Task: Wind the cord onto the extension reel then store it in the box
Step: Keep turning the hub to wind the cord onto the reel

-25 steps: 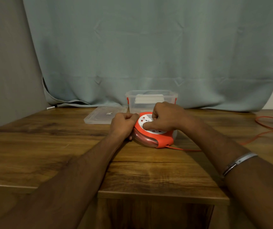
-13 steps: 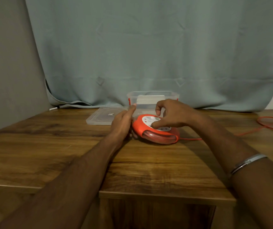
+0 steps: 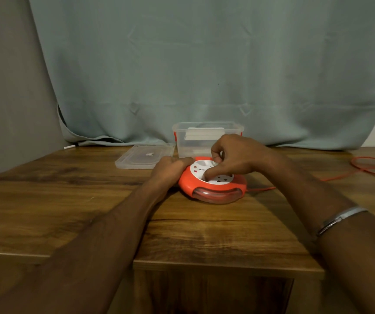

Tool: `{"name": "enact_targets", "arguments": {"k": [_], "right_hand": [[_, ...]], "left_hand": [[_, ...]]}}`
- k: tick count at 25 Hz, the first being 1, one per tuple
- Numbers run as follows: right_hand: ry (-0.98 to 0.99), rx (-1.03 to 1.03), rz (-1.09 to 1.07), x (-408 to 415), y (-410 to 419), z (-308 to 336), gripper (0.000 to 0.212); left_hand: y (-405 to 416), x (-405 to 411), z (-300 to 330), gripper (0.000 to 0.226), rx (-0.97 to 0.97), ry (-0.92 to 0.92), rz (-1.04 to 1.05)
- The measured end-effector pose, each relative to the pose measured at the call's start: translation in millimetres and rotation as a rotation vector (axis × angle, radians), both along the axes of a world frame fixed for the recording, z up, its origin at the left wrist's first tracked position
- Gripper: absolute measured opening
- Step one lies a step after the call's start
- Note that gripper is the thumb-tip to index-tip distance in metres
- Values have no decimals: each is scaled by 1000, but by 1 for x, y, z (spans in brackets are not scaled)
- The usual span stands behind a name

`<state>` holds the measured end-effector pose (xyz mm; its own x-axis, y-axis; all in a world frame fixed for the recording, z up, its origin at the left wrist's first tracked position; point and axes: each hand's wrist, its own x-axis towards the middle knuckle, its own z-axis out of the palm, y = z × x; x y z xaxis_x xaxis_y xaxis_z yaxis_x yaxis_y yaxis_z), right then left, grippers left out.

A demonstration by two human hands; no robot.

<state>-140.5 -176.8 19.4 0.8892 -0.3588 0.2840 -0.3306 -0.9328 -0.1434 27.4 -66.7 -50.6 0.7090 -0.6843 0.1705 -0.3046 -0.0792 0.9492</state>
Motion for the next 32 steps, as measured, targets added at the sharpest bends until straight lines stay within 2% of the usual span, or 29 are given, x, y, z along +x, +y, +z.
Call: {"name": "enact_targets", "arguments": {"k": [2, 5, 9, 11, 15, 18, 20, 26, 29, 32], "right_hand": [[-10, -15, -19, 5, 4, -4, 51], [-47, -80, -40, 14, 11, -11, 55], [-46, 10, -31, 21, 14, -13, 50], [-34, 47, 0, 21, 12, -13, 43], [-17, 133, 137, 6, -6, -1, 16], [102, 208, 196, -8, -22, 8, 52], [121, 241, 187, -11, -26, 8, 67], [54, 347, 166, -11, -21, 2, 73], [43, 316, 157, -11, -17, 0, 72], [36, 268, 152, -10, -14, 0, 71]], "left_hand": [[0, 0, -1, 35, -11, -10, -6], [0, 0, 0, 44, -31, 23, -27], [0, 0, -1, 48, -53, 27, -43], [-1, 1, -1, 42, -54, 22, -53], [-1, -1, -2, 36, -59, 24, -37], [0, -2, -1, 33, -45, 10, -39], [0, -2, 0, 33, -40, 8, -59], [-1, -1, -1, 37, -25, 32, -58], [-1, 0, -1, 45, -34, 42, -29], [-1, 0, -1, 44, -30, 20, -11]]}}
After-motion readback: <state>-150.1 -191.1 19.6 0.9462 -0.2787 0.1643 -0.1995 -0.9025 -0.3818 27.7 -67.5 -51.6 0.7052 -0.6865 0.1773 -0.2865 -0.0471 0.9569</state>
